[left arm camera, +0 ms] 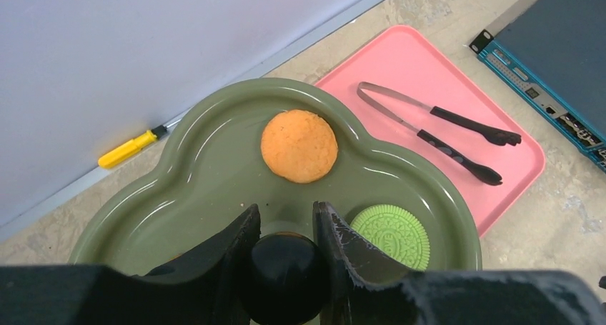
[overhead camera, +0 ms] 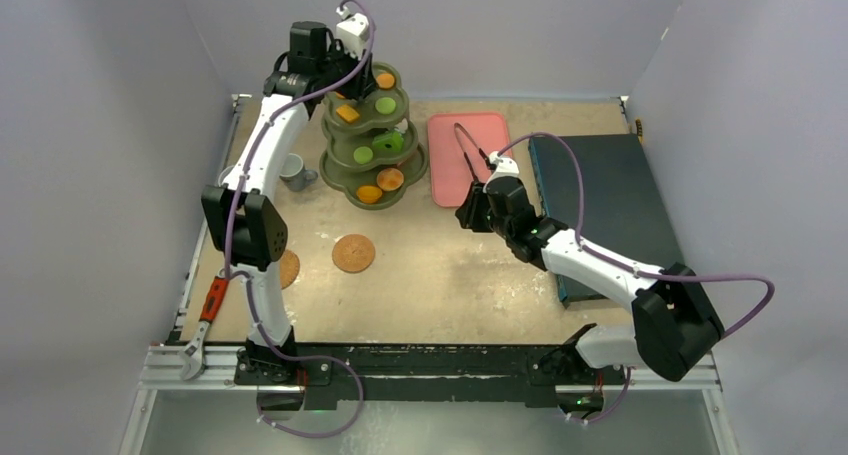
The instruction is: Serve the afternoon tea
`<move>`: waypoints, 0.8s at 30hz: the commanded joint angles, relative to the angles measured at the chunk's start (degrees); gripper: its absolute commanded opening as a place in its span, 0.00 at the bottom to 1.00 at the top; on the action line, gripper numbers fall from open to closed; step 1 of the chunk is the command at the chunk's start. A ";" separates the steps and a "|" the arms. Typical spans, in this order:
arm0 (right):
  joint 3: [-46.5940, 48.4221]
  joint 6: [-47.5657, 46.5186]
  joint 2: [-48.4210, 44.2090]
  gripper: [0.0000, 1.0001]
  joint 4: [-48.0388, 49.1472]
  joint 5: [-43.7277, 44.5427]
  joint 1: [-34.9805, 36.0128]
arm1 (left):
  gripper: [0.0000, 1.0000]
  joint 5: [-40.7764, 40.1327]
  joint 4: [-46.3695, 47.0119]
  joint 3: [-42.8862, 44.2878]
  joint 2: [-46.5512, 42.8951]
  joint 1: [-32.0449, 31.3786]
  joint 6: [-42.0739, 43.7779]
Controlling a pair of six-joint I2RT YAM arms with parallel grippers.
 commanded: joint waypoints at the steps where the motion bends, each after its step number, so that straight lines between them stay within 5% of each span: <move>1: 1.75 -1.48 -1.73 0.36 -0.09 1.58 0.10 | 0.12 -1.60 5.04 1.66 0.36 -0.28 0.30; 3: 1.80 -1.70 -1.51 0.36 0.21 1.54 0.09 | 0.00 -2.06 6.94 1.78 0.54 -0.34 -0.06; 24: 1.66 -2.71 -0.16 0.35 1.86 2.11 0.51 | 0.00 -7.89 14.38 11.76 8.42 -2.55 3.29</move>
